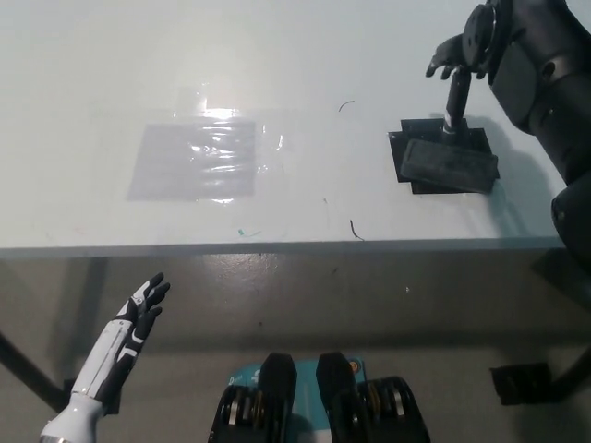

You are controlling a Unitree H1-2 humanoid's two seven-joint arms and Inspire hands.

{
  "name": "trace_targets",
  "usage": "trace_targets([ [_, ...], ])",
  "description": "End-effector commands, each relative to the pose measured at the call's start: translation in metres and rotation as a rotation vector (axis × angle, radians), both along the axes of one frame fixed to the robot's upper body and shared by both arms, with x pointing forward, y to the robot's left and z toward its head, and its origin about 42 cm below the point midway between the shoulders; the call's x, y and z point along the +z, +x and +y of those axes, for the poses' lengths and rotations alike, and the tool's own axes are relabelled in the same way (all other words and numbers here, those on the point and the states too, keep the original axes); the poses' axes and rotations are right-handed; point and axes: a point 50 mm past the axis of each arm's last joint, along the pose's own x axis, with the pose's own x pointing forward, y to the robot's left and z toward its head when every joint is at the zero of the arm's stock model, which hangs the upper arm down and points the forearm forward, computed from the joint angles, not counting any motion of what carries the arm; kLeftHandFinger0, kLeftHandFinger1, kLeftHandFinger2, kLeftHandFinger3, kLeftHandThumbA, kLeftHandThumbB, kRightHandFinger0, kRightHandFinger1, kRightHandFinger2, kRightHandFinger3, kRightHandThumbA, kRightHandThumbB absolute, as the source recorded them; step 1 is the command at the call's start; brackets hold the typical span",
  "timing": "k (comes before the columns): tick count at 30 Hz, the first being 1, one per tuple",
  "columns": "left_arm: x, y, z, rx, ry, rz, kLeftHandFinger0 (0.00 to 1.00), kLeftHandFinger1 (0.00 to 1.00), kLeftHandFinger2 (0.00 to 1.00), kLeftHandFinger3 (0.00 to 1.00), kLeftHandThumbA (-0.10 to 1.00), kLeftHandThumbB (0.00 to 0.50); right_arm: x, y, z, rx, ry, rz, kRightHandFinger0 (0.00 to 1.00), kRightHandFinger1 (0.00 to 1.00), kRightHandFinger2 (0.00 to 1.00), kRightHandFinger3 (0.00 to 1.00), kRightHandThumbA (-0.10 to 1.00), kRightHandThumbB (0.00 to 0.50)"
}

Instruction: A whiteboard eraser is kept on the black marked spot on the table infront of the robot and the robot uses its right hand to swipe it back and forth on the table twice to clean it

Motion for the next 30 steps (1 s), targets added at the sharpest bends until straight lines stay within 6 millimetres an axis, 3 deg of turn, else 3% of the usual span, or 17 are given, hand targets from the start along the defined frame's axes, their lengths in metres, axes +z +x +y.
trace_targets([
  [1, 0.012, 0.0, 0.002, -0.036, 0.036, -0.054, 1.0, 1.0, 1.0, 1.0, 1.0, 0.408, 0.04, 0.005, -0.023, -0.03, 0.013, -0.105, 1.0, 1.0, 1.0, 1.0, 1.0, 0.308],
  [4, 0.013, 0.0, 0.002, -0.039, 0.037, -0.054, 1.0, 1.0, 1.0, 1.0, 1.0, 0.395, 0.036, 0.004, -0.027, -0.074, 0.065, -0.097, 1.0, 1.0, 1.0, 1.0, 1.0, 0.363],
  [6, 0.012, 0.0, 0.001, -0.04, 0.045, -0.055, 1.0, 1.0, 1.0, 1.0, 1.0, 0.39, 0.024, 0.004, -0.029, -0.042, 0.087, -0.083, 1.0, 1.0, 1.0, 1.0, 1.0, 0.292],
  [8, 0.011, -0.002, 0.0, -0.043, 0.039, -0.049, 1.0, 1.0, 1.0, 1.0, 1.0, 0.389, 0.017, 0.004, -0.029, -0.053, 0.058, -0.09, 1.0, 1.0, 1.0, 1.0, 1.0, 0.334],
  [9, 0.011, -0.002, 0.0, -0.042, 0.039, -0.047, 1.0, 1.0, 1.0, 1.0, 1.0, 0.392, 0.014, 0.004, -0.029, -0.021, 0.056, -0.066, 1.0, 1.0, 1.0, 1.0, 1.0, 0.259],
  [10, 0.011, -0.002, 0.0, -0.041, 0.041, -0.047, 1.0, 1.0, 1.0, 1.0, 1.0, 0.394, 0.012, 0.003, -0.029, -0.01, 0.063, -0.056, 1.0, 1.0, 1.0, 1.0, 1.0, 0.261],
  [11, 0.011, -0.002, 0.0, -0.039, 0.044, -0.048, 1.0, 1.0, 1.0, 1.0, 1.0, 0.397, 0.009, 0.003, -0.029, -0.016, 0.115, -0.041, 1.0, 1.0, 1.0, 1.0, 1.0, 0.209],
  [13, 0.012, -0.002, 0.001, -0.037, 0.042, -0.047, 1.0, 1.0, 1.0, 1.0, 1.0, 0.399, 0.003, 0.001, -0.031, -0.033, 0.176, -0.007, 1.0, 1.0, 1.0, 1.0, 1.0, 0.228],
  [14, 0.012, -0.001, 0.0, -0.04, 0.044, -0.05, 1.0, 1.0, 1.0, 1.0, 1.0, 0.402, -0.001, 0.001, -0.031, -0.049, 0.248, -0.002, 1.0, 1.0, 1.0, 1.0, 1.0, 0.167],
  [18, 0.013, 0.0, -0.001, -0.045, 0.042, -0.051, 1.0, 1.0, 1.0, 1.0, 1.0, 0.396, -0.009, 0.001, -0.03, -0.032, 0.233, -0.021, 1.0, 1.0, 1.0, 1.0, 1.0, 0.169],
  [21, 0.013, -0.001, -0.001, -0.047, 0.04, -0.052, 1.0, 1.0, 1.0, 1.0, 1.0, 0.386, -0.019, 0.001, -0.025, -0.035, 0.218, -0.032, 1.0, 1.0, 1.0, 1.0, 1.0, 0.236],
  [23, 0.014, -0.001, -0.001, -0.049, 0.039, -0.053, 1.0, 1.0, 1.0, 1.0, 1.0, 0.378, -0.022, 0.0, -0.023, -0.036, 0.225, -0.034, 1.0, 1.0, 1.0, 1.0, 1.0, 0.251],
  [30, 0.014, -0.001, -0.001, -0.049, 0.036, -0.054, 1.0, 1.0, 1.0, 1.0, 1.0, 0.369, -0.031, -0.001, -0.016, 0.002, 0.206, -0.031, 1.0, 1.0, 1.0, 1.0, 1.0, 0.208],
])
